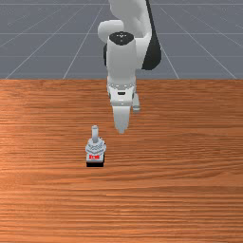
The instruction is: Turn on the trigger
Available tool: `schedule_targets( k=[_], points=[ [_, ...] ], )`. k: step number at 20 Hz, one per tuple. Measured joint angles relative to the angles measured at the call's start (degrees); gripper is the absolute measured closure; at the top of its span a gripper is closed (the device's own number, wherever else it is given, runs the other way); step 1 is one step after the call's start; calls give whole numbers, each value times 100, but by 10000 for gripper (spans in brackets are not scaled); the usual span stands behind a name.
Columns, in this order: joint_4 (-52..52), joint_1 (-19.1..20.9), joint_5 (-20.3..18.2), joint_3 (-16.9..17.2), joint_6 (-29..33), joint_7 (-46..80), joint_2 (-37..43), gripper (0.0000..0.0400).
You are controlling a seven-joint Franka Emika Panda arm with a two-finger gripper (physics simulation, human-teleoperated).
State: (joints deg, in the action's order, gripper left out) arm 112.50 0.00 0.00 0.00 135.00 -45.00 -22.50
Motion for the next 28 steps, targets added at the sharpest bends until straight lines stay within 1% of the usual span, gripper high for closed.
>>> schedule_targets(
  k=[1,2,3,4,5,6,7,8,10,11,12,13,15,16,20,21,22,24,28],
  points=[
    [-103,0,-2,1,-486,0,190,157],
    [-313,1,-2,1,-985,0,461,252],
    [-606,1,-2,1,-1503,0,693,310],
    [-956,0,-2,1,-2002,0,866,346],
    [-1376,0,-2,1,-2515,1,972,367],
    [-1508,241,-1110,-97,-2734,-680,1010,380],
    [-1471,71,-330,-22,-2541,-195,1089,388],
    [-1453,-8,82,7,-2504,55,1096,393],
    [-1418,-66,369,27,-2475,231,1082,397],
    [-1393,-72,385,28,-2442,243,1077,398],
    [-1369,-62,316,22,-2407,201,1073,399],
    [-1347,-35,17,29,-2373,411,1069,399],
    [-1321,-28,17,20,-2341,298,1061,400],
    [-1307,-55,232,21,-2325,221,1057,400],
    [-1253,-99,417,35,-2264,340,1035,400],
    [-1239,-77,295,24,-2241,263,1034,400],
    [-1231,-89,345,28,-2233,296,1030,400],
    [-1216,-79,284,21,-2211,257,1026,400],
    [-1202,-89,323,25,-2194,278,1021,400]
  ],
)
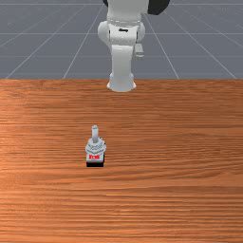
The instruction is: Turn on the trigger
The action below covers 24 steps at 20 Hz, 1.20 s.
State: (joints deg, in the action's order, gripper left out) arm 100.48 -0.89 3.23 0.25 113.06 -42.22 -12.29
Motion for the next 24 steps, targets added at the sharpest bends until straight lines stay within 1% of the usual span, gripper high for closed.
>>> schedule_targets(
  k=[2,4,8,10,11,13,16,17,18,19,20,21,22,23,24],
  points=[
    [10,-3,9,0,13,6,-3,400],
    [16,23,-99,-19,23,-150,-2,400],
    [28,29,-91,-63,40,-470,4,400],
    [42,45,-82,-136,65,-1002,11,400],
    [39,25,-74,-168,67,-1064,8,400],
    [13,-65,-54,-233,54,-922,-11,400],
    [-41,-231,-40,-259,10,-230,-45,400],
    [-42,-247,-39,-269,11,-246,-46,400],
    [-7,-151,-609,-308,33,-423,-36,400],
    [0,-128,-695,-312,35,-493,-32,400],
    [-34,-245,-131,-237,11,10,-39,400],
    [-1,-150,-466,-271,42,-382,-25,400],
    [12,-93,-654,-276,40,-536,-20,400],
    [16,-80,-612,-258,45,-539,-15,400],
    [3,-177,-243,-142,29,302,-13,400]
  ],
)
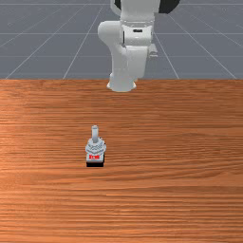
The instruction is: Turn on the trigger
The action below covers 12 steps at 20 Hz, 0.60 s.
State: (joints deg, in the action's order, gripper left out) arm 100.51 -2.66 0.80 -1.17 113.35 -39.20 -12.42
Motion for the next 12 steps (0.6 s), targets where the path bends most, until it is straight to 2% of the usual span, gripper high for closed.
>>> schedule_targets(
  k=[2,4,5,6,8,9,10,11,12],
  points=[
    [15,71,-30,127,0,360,12,400],
    [22,237,-41,167,9,-276,16,400],
    [234,348,-224,129,66,-919,155,400],
    [342,331,-46,146,-93,-802,264,400],
    [1067,354,-46,138,252,-1237,789,400],
    [1259,327,211,135,281,-684,950,400],
    [1389,345,-26,146,315,-1074,1061,400],
    [1476,345,-27,146,332,-1223,1136,400],
    [1694,343,-27,149,597,-896,1273,400]
  ],
)
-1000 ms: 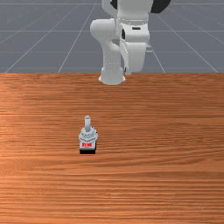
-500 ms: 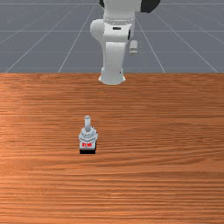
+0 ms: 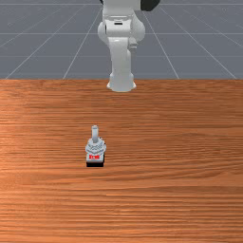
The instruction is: Turn on the trigger
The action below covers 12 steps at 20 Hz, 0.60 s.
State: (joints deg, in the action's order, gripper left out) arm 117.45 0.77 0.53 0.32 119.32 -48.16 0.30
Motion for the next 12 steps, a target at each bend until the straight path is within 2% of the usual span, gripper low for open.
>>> schedule_targets(
  k=[1,3,4,5,6,8,9,10,12],
  points=[
    [251,1,-4,1,421,-1,119,400],
    [927,-1,-30,10,1844,-18,261,400],
    [1033,-1,-31,9,2053,-19,199,400],
    [1083,2,-23,6,2134,-12,85,400],
    [569,-21,79,14,1036,803,-256,400],
    [736,-21,52,18,1389,502,-465,400],
    [396,-9,20,3,855,136,-730,400],
    [771,-54,463,27,1456,503,-585,400],
    [895,-59,537,22,1480,566,-508,400]
  ],
)
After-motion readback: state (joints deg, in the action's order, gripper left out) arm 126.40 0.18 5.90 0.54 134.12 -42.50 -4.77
